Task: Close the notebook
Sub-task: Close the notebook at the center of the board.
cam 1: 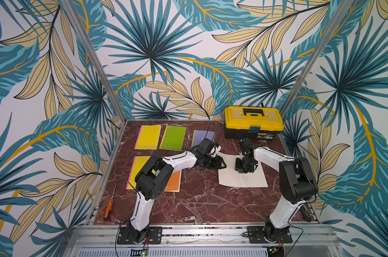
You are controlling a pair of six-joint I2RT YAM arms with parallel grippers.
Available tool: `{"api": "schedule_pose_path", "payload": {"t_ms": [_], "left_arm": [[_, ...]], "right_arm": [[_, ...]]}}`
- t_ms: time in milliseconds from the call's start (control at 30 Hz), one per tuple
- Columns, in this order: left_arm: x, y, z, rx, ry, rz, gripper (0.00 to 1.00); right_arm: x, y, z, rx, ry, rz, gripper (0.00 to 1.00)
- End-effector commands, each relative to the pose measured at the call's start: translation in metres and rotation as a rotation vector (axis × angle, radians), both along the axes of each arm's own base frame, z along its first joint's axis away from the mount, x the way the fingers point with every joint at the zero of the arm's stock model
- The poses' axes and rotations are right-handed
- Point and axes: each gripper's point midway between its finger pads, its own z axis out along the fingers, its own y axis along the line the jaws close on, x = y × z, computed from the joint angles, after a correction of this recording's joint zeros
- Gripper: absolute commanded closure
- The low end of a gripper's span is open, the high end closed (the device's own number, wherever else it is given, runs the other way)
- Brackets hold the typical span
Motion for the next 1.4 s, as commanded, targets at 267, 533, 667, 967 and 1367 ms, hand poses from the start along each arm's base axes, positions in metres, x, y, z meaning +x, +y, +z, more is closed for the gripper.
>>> {"api": "schedule_pose_path", "payload": {"t_ms": [267, 533, 667, 967, 1367], "left_arm": [[-0.018, -0.031, 0.03, -0.147, -0.059, -0.122, 0.47], [-0.023, -0.037, 0.057, -0.205, -0.142, -0.141, 0.46], [-0.025, -0.041, 0.064, -0.221, -0.168, -0.157, 0.46], [-0.028, -0.056, 0.079, -0.268, -0.235, -0.181, 0.44], [-0.033, -0.078, 0.087, -0.307, -0.348, -0.226, 0.41]], "right_arm": [[-0.005, 0.011, 0.007, 0.063, -0.002, -0.017, 0.95], [0.001, 0.002, 0.04, 0.066, -0.08, -0.039, 0.93], [0.002, -0.009, 0.058, 0.044, -0.118, -0.059, 0.92], [-0.006, -0.027, 0.1, 0.0, -0.224, -0.104, 0.85], [-0.015, -0.042, 0.127, -0.02, -0.29, -0.146, 0.84]]}}
